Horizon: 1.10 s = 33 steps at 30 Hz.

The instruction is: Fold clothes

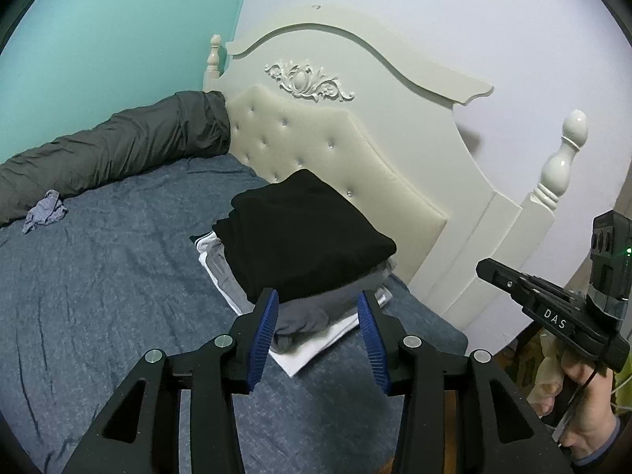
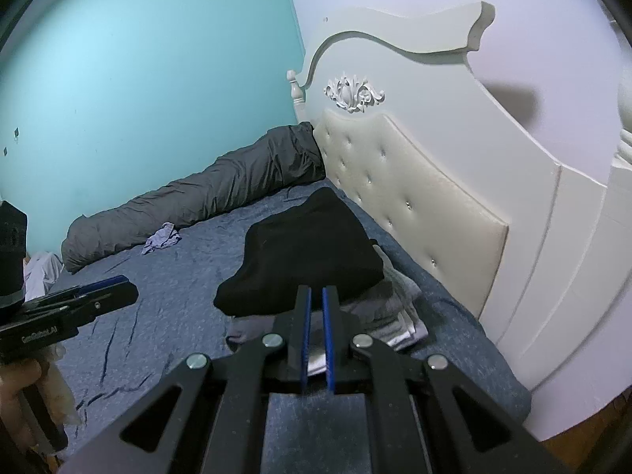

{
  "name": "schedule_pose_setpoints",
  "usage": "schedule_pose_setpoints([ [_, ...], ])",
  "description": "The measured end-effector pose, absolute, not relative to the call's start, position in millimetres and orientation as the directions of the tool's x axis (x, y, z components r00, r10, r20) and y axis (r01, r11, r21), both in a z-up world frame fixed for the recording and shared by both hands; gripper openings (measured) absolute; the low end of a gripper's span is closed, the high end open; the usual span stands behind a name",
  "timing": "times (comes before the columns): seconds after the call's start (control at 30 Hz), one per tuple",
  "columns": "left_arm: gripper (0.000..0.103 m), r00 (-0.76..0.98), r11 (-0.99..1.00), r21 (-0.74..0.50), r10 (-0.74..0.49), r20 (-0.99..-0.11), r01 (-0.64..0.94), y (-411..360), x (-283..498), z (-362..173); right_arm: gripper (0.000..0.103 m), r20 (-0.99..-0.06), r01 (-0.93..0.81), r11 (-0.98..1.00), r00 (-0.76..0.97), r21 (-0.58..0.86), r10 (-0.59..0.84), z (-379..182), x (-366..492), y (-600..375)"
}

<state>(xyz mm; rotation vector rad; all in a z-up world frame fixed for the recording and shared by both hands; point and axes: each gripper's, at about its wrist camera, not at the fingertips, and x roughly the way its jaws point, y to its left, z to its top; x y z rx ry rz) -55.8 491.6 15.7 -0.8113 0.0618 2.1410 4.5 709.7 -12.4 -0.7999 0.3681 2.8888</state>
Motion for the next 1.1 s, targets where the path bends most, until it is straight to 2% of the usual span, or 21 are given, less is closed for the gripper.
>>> schedule_pose_setpoints([
  [0.23,0.054,-0.475,-0.655,-0.177,0.683,-0.555,-0.735,470.5,-33.8,26.4,0.009,-0.511,-0.193,-0.96,-0.857,0.201,0.065,-5.2,28.4,692.3],
  [0.47,0.056,-0.465,-0.642,-0.179,0.694,-0.549,-0.746,451.7,-13.4,32.5,0.014,-0.497,-0.203,-0.956,-0.864,0.211,0.074,1.7,55.4,672.9],
  [0.83,0.06,-0.466,-0.633,-0.182,0.707,-0.532,-0.753,427.7,13.4,34.4,0.016,-0.491,-0.217,-0.954,-0.866,0.209,0.09,9.7,88.9,649.7],
  [1.1,0.065,-0.462,-0.626,-0.189,0.716,-0.523,-0.756,410.0,27.0,36.3,0.029,-0.48,-0.219,-0.955,-0.872,0.198,0.1,14.2,110.7,630.8],
])
